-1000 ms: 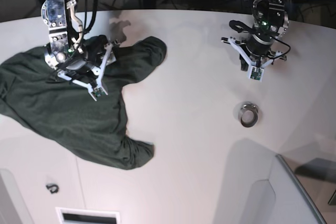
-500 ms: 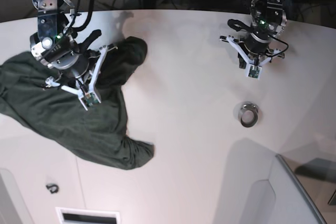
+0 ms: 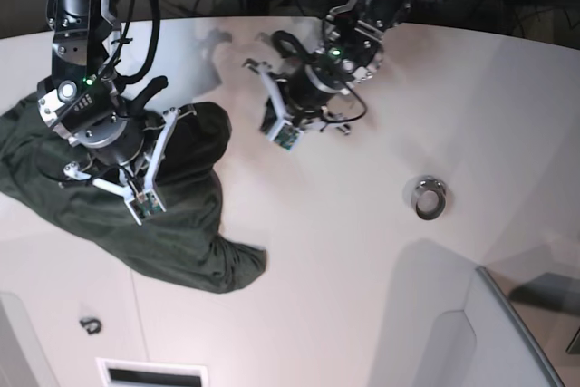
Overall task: Layout the t-shirt on the table in an organized manner, then fold the t-shirt properly
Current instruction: 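Drag the held fabric with the right gripper across the shirt and release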
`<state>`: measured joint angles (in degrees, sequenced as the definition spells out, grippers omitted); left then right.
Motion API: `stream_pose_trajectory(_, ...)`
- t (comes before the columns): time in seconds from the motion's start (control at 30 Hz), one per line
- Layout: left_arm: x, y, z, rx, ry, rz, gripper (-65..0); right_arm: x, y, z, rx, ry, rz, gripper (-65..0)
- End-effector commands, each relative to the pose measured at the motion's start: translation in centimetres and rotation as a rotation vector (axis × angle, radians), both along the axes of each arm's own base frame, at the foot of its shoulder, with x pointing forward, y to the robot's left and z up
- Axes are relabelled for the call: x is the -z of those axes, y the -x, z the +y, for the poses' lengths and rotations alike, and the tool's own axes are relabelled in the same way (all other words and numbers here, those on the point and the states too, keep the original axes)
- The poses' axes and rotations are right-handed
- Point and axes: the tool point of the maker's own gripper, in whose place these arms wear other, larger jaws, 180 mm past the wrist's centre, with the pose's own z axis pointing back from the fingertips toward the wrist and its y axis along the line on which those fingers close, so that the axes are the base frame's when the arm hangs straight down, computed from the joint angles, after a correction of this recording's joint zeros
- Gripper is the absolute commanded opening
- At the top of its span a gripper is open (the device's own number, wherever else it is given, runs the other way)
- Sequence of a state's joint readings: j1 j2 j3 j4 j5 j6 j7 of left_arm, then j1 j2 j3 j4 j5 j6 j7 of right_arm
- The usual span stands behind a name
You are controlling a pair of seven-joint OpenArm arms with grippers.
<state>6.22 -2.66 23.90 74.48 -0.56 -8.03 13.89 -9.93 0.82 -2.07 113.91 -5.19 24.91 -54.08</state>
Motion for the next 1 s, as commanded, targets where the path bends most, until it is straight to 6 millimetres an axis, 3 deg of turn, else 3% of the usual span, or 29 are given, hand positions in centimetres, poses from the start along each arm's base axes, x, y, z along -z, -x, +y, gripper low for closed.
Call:
stream_pose_trajectory(0.0,-1.4,-1.3,-1.6,0.006,0.055,-0.059,-65.0,-0.6,-0.3,0.0,0.0,-0.006,-0.029,-64.5)
stream_pose_trajectory(0.07,-2.3,-2.3,-4.9,0.027,0.13,-0.108,-65.0,-0.2,0.1,-0.2,0.023,-0.01,-0.016,-64.5)
stream_pose_trajectory(0.23,-1.1,-2.3,-10.8,0.148,0.177,-0.116,-65.0,0.3,0.6,-3.4,0.193,-0.02,-0.009,-64.5)
stream_pose_trajectory(0.37,-2.6,-2.2,-12.3,0.182,0.224,-0.178,-65.0,3.3,3.1,-7.4,0.377,0.002,0.121,-64.4)
stream_pose_trajectory(0.43,-2.8,-1.7,-12.3,0.182,0.226,-0.173,-65.0,5.5,5.7,-9.2,0.445,0.018,0.209,-64.4)
stream_pose_trajectory(0.63,-0.6,-2.0,-5.8,0.187,0.068,-0.149,-65.0,10.0,10.7,-11.0,0.554,0.007,0.348,-64.1)
stream_pose_trajectory(0.73,-0.5,-3.3,-1.9,0.135,0.004,-0.146,-65.0,11.1,11.1,-11.0,0.565,0.0,0.384,-58.8)
stream_pose_trajectory(0.8,-0.3,-3.9,1.9,0.038,-0.022,-0.131,-65.0,10.4,10.4,-11.0,0.555,0.0,0.355,-47.3)
stream_pose_trajectory(0.9,-0.9,-4.9,7.4,-0.129,-0.038,-0.14,-65.0,6.8,7.7,-11.3,0.533,-0.001,0.203,-30.2)
stream_pose_trajectory(0.97,-1.3,-5.0,11.0,-0.234,-0.046,-0.151,-65.0,4.8,5.9,-10.3,0.482,-0.005,0.12,-25.5)
